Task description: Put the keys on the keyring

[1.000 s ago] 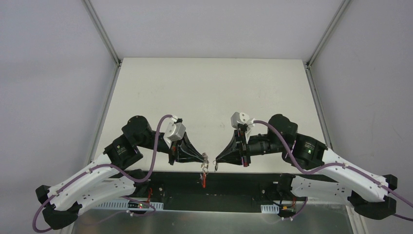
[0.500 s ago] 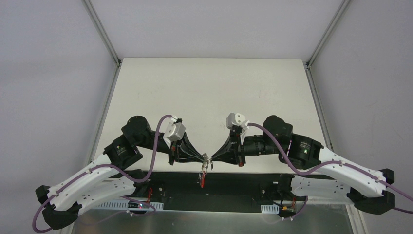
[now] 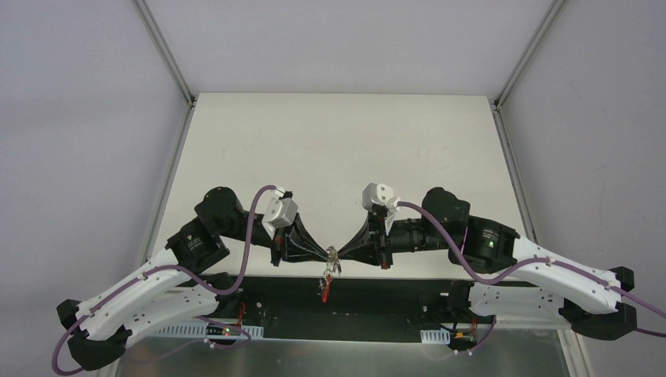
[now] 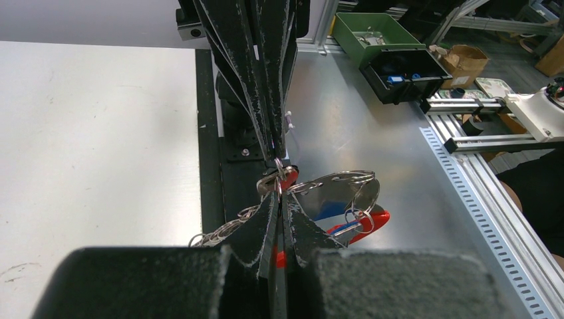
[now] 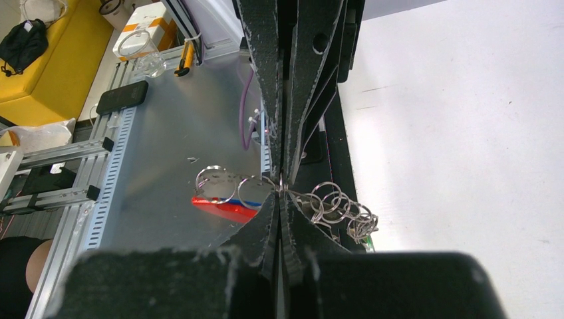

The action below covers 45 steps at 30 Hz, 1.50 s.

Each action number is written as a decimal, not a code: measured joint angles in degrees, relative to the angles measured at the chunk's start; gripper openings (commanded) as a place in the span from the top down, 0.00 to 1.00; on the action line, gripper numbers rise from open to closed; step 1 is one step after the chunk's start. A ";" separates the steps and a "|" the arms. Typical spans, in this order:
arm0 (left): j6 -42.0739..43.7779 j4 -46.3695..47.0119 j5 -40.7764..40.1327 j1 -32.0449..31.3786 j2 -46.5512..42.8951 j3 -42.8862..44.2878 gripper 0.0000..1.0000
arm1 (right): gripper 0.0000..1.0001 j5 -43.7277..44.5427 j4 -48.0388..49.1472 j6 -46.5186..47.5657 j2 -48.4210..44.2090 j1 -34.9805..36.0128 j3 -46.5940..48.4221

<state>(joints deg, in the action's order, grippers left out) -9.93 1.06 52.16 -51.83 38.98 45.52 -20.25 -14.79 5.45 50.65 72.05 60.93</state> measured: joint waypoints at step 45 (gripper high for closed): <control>-1.31 1.75 0.04 0.02 -1.03 0.00 1.00 | 1.00 5.77 1.68 0.76 -0.50 1.99 0.13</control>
<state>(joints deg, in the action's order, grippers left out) -11.25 2.81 52.21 -51.81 37.95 45.52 -14.48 -13.10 6.22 50.15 74.04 61.06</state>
